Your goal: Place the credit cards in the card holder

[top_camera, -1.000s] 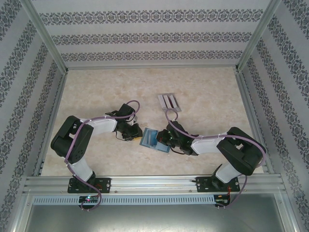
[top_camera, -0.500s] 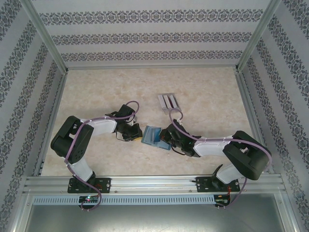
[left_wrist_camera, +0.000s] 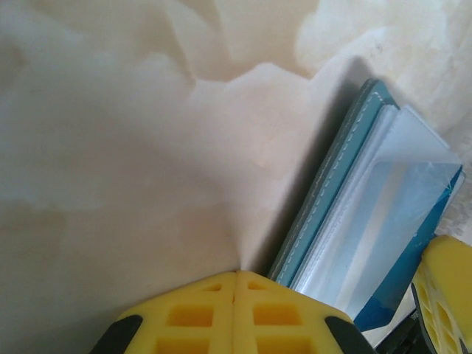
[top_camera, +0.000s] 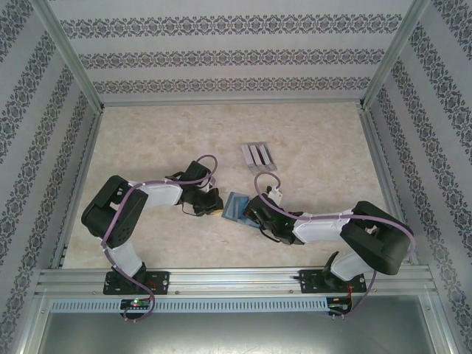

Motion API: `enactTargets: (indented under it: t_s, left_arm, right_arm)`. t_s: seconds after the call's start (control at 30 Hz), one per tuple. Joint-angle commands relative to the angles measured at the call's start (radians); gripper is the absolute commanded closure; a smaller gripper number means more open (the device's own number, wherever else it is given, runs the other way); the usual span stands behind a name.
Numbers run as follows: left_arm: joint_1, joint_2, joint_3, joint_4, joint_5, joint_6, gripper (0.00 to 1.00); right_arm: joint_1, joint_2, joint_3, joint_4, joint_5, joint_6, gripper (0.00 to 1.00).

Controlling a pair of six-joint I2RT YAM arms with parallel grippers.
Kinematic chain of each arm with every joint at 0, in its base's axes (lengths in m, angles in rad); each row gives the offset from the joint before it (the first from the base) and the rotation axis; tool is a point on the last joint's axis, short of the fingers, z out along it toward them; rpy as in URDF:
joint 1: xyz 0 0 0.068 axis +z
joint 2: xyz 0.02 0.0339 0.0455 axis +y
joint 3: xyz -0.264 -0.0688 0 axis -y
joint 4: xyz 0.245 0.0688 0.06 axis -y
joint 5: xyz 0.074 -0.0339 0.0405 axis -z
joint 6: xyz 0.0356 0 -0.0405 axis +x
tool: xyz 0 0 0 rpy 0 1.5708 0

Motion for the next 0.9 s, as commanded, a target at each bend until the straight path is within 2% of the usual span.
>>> enactTargets:
  t_s: [0.0,0.3,0.57,0.87]
  left_arm:
    - [-0.11,0.105,-0.041,0.044,0.078,-0.019,0.95]
    - [-0.11,0.12,-0.029,0.018,0.052,-0.016,1.0]
    - [-0.11,0.124,-0.031,0.037,0.052,-0.036,1.0]
    - [-0.129,0.115,-0.031,0.058,0.068,-0.055,1.0]
  right_arm:
    - [0.013,0.005,0.006,-0.004,0.061,0.012,1.0]
    - [-0.012,-0.084,-0.033,-0.111,0.032,-0.004,1.0]
    - [-0.019,-0.229,-0.077,-0.233,0.096,-0.016,1.0]
    - [0.024,-0.133,-0.037,-0.219,0.2,0.107,1.0]
